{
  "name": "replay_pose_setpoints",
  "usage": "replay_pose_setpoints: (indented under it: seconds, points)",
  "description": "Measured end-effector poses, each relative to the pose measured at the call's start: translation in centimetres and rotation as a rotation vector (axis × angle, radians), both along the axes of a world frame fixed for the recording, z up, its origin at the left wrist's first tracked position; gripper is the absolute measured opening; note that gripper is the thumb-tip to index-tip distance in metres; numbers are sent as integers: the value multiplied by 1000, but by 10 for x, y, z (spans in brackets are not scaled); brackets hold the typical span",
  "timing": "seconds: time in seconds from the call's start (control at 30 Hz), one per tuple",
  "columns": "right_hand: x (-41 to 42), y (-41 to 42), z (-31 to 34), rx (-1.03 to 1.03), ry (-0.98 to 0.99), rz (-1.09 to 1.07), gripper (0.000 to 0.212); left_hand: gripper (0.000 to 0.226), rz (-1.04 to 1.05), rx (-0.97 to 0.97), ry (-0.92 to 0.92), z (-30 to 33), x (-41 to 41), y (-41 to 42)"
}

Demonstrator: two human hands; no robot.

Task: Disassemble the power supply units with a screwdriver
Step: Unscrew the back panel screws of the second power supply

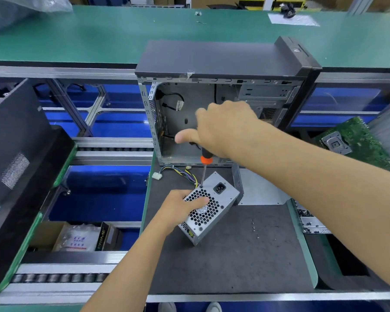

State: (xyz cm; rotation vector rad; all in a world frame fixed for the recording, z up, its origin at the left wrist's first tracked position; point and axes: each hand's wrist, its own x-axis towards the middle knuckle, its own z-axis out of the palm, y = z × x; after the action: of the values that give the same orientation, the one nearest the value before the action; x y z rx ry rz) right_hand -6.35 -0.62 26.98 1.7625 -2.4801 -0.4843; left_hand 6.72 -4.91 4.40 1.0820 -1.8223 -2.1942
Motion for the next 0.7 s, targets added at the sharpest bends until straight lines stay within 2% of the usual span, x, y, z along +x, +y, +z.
replay_pose_setpoints:
  seconds: [0.07,0.13,0.2,0.3,0.4,0.47,0.6,0.7]
  points:
    - [-5,3,1,41,138,53,61,17,1,6,1,0,0,0]
    - [-9,5,2,4,123,58,55,17,0,3,8,0,0,0]
    - [-12,6,-1,-35,70,51,51,17,-3,1,13,0,0,-1]
    - [-12,5,-5,-61,-42,79,34,16,-4,0,13,-1,-1,-1]
    - [-13,5,-3,-28,-192,88,25,13,1,-7,10,-1,-1,-1]
    - [-11,4,-1,23,-281,115,24,12,-4,-12,11,-1,-1,0]
    - [-6,6,3,91,-338,138,20,11,-9,-14,20,-2,0,0]
    - [-5,6,6,130,-490,153,19,13,-16,-17,11,-3,-1,-1]
